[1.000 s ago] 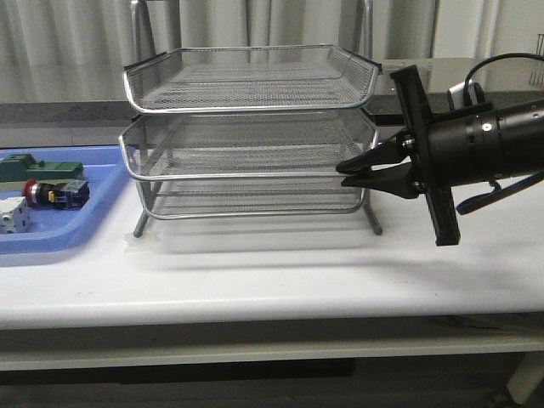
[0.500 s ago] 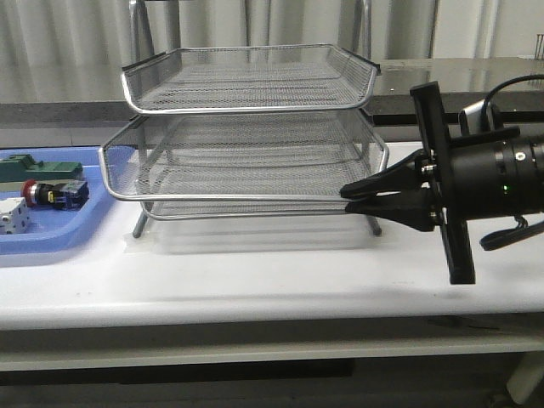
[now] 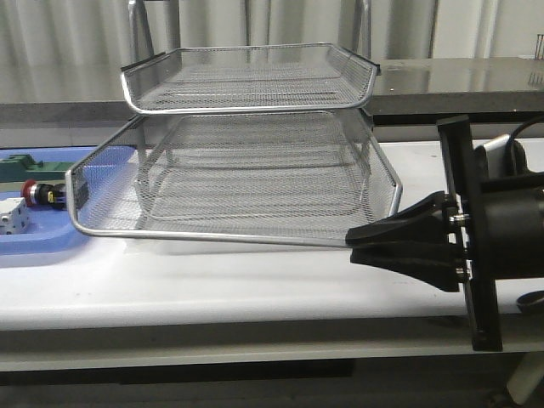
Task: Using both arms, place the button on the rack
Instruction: 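Open the right gripper and withdraw it from the tray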
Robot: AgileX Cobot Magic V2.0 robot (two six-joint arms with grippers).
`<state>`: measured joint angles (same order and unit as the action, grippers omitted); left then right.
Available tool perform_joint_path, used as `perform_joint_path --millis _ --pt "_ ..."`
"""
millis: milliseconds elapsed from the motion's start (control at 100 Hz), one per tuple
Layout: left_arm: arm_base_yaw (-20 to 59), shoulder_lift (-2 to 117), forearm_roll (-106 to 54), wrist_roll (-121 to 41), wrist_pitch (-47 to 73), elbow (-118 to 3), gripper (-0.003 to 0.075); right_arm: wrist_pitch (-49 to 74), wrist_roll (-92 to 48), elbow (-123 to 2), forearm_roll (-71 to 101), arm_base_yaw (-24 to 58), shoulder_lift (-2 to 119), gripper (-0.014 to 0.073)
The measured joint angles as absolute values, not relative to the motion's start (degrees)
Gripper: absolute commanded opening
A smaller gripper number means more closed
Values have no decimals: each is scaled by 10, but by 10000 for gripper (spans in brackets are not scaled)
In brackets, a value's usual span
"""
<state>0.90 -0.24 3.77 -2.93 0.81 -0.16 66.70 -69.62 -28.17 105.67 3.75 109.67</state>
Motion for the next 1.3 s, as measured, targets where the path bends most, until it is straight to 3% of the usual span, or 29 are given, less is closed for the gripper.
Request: perform_joint_path --millis 200,440,510,860,1300 --pt "9 -2 38 -29 8 -2 -21 671 -717 -276 1057 37 1097 57" --pt "9 -2 38 -29 8 -2 -21 667 -730 -274 1057 37 1099 377" --pt "9 -2 38 -29 8 -2 -21 665 -735 -269 1057 37 1100 423" --pt "9 -2 38 -29 8 -2 -21 630 -746 -251 1043 47 1094 424" --pt "9 -2 38 -29 8 -2 -21 586 -720 -183 1023 -28 897 421"
